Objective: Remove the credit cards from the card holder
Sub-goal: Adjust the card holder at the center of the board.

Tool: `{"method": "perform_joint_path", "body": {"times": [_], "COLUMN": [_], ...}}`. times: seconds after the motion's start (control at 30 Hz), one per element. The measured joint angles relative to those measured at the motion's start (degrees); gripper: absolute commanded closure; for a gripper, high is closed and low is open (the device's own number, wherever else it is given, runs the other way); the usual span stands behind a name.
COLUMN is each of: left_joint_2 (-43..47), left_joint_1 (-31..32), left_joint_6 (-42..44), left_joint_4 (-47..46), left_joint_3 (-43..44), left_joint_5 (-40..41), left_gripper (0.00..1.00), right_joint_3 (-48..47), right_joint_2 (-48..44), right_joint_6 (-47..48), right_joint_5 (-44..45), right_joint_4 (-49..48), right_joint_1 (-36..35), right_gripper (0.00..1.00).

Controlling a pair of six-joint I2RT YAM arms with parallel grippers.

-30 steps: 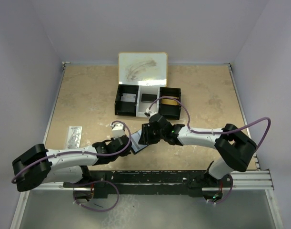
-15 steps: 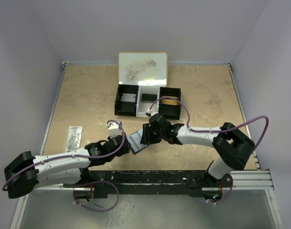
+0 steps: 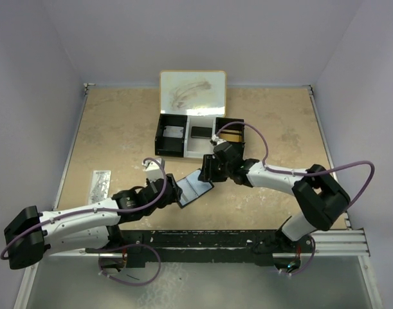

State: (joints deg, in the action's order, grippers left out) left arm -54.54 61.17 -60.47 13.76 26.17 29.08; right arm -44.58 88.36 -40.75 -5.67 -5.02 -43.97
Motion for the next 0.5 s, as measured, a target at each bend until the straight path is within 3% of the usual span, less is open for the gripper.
{"method": "perform_joint_path", "body": {"times": [0.27,0.4,0.5], "left_joint_2": [-2.91,-3.26,-3.23], "left_joint_1": [-0.02,0.00,0.00], "left_joint_6": [0.02,0.02,0.07], "left_joint_4": [-0.92,-1.33,-1.22], "left_joint_3": [0.00,0.00,0.13], "left_joint_5": [-0.28,-0.42,-0.42], "left_gripper": [0.50,0.50,0.49], "right_joint_3": [0.68,6.29,15.72], "right_joint_2": [2.84,0.26,-4.31], "right_joint_6": [0.76,-0.87,-5.90], "right_joint_5": [3.15,1.36,-1.68], "right_joint_4": [1.44,-5.07,-15.19], "right_joint_1": [1.86,1.90,1.33], "right_gripper": [0.49,0.52,0.52]}}
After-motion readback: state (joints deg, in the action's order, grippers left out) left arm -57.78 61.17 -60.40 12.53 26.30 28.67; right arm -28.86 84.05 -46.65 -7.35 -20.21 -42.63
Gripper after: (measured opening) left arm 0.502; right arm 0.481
